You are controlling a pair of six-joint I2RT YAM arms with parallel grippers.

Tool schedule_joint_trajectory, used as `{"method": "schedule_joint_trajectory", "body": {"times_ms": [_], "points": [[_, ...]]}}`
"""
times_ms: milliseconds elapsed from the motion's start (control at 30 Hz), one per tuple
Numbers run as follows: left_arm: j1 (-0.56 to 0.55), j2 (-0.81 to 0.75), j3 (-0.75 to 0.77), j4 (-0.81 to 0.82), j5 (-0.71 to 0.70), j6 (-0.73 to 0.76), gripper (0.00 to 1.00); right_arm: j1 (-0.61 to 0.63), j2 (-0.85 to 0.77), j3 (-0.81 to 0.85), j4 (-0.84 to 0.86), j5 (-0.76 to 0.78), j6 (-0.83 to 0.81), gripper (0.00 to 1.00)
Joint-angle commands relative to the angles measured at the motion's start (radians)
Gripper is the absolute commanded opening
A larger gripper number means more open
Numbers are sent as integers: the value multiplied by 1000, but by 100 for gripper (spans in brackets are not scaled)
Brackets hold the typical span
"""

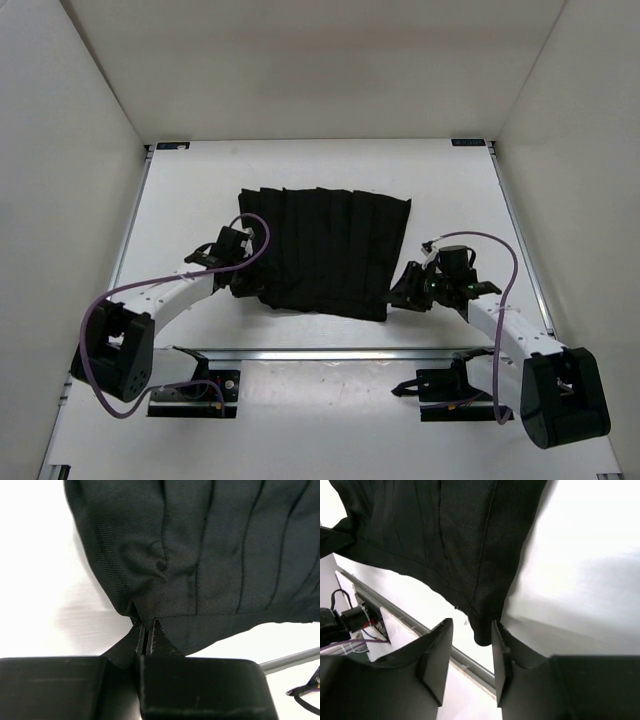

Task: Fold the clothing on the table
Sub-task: Flatten the skirt out

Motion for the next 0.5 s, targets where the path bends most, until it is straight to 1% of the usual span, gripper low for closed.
{"method": "schedule_joint_trajectory", "body": {"times_ms": [0, 100, 133, 167, 233, 267, 333, 367, 433, 467], "points": [[6, -64, -30, 0, -40, -43, 0, 28, -35, -16, 97, 3, 62, 35], [3, -96, -70, 8, -33, -67, 0, 57, -13, -23, 74, 12, 50, 41], [2, -108, -91, 11, -33, -78, 0, 71, -15, -15, 72, 20, 47, 45], [-1, -120, -107, 11, -25, -87, 0, 95, -13, -15, 66, 26, 48, 52], [-6, -139, -134, 16, -18, -103, 0, 112, -10, -10, 51, 48, 45, 57], [-4, -150, -145, 11, -17, -106, 0, 126, -10, -15, 34, 51, 44, 58], [3, -165, -166, 13, -11, -109, 0, 146, -2, -16, 8, 55, 45, 56], [3, -165, -167, 5, -10, -104, 0, 161, 4, -21, -4, 66, 41, 53], [8, -173, -186, -4, -14, -104, 0, 187, 13, -36, -13, 60, 39, 47], [11, -177, -183, -13, -14, -101, 0, 189, 19, -44, -10, 57, 44, 41]]}}
